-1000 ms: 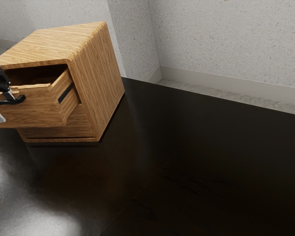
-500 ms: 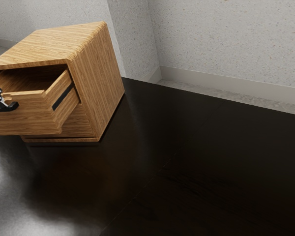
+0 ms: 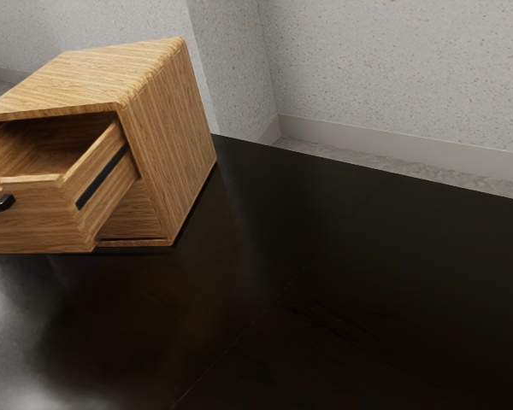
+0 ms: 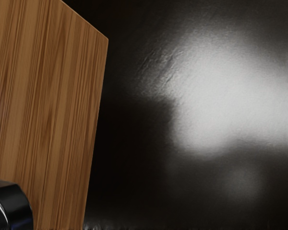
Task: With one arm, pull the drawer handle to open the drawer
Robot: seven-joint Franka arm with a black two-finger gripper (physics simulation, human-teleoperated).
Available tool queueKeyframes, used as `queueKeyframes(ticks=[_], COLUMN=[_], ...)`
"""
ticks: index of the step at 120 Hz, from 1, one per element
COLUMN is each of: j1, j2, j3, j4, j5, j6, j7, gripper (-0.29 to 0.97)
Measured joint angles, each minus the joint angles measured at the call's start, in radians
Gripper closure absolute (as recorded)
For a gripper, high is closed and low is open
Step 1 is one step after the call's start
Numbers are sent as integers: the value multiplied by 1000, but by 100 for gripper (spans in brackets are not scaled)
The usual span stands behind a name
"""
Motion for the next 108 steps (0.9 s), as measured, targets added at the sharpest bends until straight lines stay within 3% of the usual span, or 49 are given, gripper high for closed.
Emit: queueKeyframes(ticks=[61, 70, 72, 84, 93, 108], j1=[15, 10, 4, -64, -104, -326], j2=[-75, -131, -160, -238, -225, 108], j3=[6, 7, 6, -48, -75, -110], j4=[-37, -41, -34, 167, 318, 729], j5=[48, 48, 46, 26, -52, -68], j6=[-58, -64, -66, -91, -121, -343], j7=[-6, -7, -7, -7, -21, -167], gripper=[12, 24, 22, 13, 9, 4])
